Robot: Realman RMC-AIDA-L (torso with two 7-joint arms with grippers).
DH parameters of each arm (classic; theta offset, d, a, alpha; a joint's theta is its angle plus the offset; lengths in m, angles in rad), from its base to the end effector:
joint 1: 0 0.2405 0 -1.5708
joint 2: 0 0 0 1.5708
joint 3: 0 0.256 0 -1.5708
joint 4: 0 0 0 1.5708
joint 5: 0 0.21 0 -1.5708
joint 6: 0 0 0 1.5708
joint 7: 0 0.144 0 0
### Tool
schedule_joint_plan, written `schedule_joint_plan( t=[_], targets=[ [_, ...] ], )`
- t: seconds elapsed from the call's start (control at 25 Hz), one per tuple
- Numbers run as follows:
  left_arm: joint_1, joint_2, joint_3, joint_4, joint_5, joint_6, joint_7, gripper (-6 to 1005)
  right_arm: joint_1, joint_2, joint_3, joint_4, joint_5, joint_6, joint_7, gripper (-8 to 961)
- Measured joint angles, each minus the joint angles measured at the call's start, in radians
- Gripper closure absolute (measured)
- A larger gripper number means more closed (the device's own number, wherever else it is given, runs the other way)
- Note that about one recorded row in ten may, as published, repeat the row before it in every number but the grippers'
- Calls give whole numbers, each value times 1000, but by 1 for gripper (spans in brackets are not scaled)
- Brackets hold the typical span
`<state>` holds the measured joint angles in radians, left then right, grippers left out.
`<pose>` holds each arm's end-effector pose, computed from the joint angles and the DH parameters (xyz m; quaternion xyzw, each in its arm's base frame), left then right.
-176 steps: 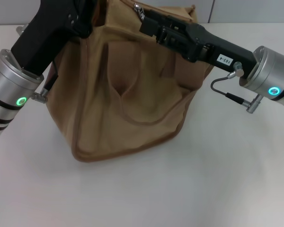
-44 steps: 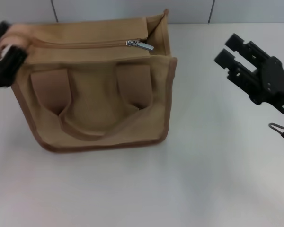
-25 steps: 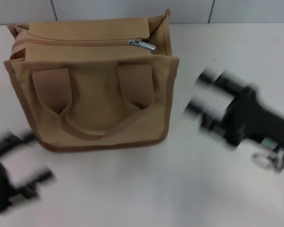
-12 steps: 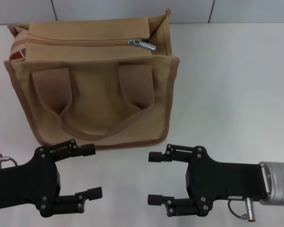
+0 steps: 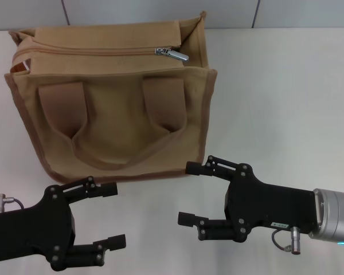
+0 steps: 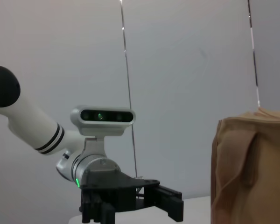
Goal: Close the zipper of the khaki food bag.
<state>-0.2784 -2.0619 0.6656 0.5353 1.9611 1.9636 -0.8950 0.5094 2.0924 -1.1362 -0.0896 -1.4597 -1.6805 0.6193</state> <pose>-0.2975 0.2084 0.0024 -0.9285 -0.0873 -0.3536 0.0719 0.2452 0.2400 -0.0825 -0.9147 0.0621 0.3923 0.0742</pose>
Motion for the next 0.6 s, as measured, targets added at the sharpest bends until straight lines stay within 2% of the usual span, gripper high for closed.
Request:
schedule_joint_plan(
  t=[0.6],
  targets=[
    [12,-5,-7,-44,1,-8,62,170,8,0,5,24,10,-1,0,117]
  ],
)
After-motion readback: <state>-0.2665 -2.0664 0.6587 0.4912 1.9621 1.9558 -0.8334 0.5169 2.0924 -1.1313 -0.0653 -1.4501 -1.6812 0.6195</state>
